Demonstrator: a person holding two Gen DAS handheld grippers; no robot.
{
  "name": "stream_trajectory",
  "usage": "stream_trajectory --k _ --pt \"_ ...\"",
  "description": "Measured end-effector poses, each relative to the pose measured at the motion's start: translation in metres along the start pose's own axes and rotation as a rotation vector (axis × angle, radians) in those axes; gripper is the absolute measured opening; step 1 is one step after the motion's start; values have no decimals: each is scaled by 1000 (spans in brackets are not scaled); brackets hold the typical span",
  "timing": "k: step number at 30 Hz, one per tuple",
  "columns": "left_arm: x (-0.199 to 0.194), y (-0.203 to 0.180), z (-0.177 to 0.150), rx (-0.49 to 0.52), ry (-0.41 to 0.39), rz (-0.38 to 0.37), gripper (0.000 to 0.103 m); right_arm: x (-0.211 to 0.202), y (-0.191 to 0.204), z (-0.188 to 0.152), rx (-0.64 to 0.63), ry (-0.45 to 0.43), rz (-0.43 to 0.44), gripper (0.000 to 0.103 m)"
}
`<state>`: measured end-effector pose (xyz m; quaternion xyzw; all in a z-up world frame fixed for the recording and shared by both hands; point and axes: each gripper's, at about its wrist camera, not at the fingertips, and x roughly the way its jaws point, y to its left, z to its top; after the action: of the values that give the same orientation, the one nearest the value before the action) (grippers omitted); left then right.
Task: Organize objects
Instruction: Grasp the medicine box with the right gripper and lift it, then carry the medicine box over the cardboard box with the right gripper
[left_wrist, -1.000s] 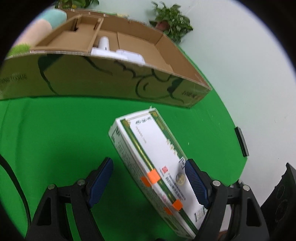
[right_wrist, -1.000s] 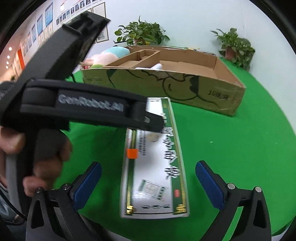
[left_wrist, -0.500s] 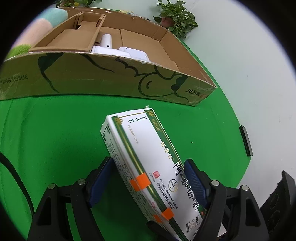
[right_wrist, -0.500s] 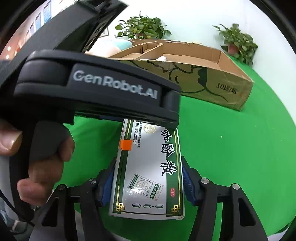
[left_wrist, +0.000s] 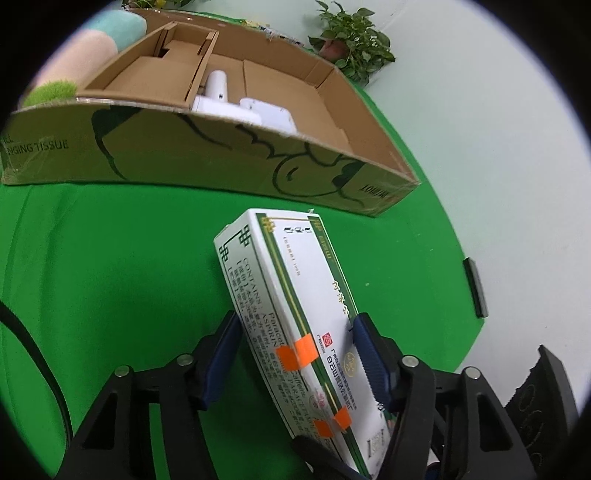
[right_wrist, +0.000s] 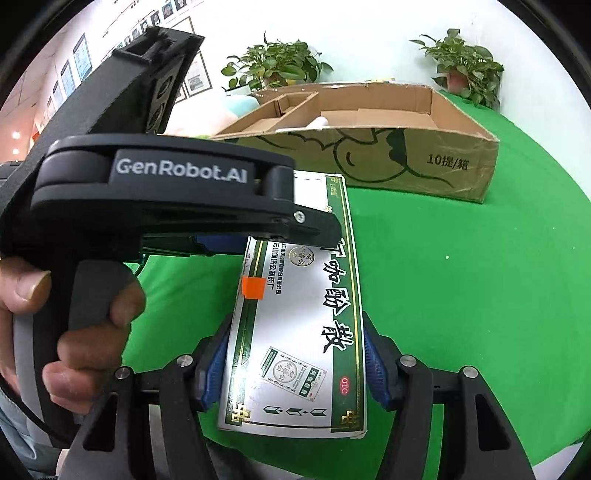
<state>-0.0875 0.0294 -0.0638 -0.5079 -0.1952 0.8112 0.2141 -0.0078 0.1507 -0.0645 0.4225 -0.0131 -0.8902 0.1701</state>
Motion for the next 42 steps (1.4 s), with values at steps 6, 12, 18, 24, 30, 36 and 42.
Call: stream_trajectory --k 6,12,18,24,30,36,42 --pt "-21 -13 7 20 -51 -44 54 -18 5 6 -20 -63 -38 59" --pt "-46 -38 21 85 -113 -69 51 -38 11 18 -48 -137 -89 59" --pt "-64 -56 41 132 -158 -91 50 -55 9 36 -52 -218 -117 58" --pt "-74 -77 67 182 -205 -109 49 -75 7 59 -60 -299 -154 58" --pt "-78 -88 88 205 -227 -122 49 -84 1 79 -64 -339 -175 58" --pt "-78 -99 111 227 -233 -132 49 -89 -5 100 -66 -353 -198 58" --pt "-78 -102 138 233 -238 -133 49 -88 -16 133 -54 -343 -195 58"
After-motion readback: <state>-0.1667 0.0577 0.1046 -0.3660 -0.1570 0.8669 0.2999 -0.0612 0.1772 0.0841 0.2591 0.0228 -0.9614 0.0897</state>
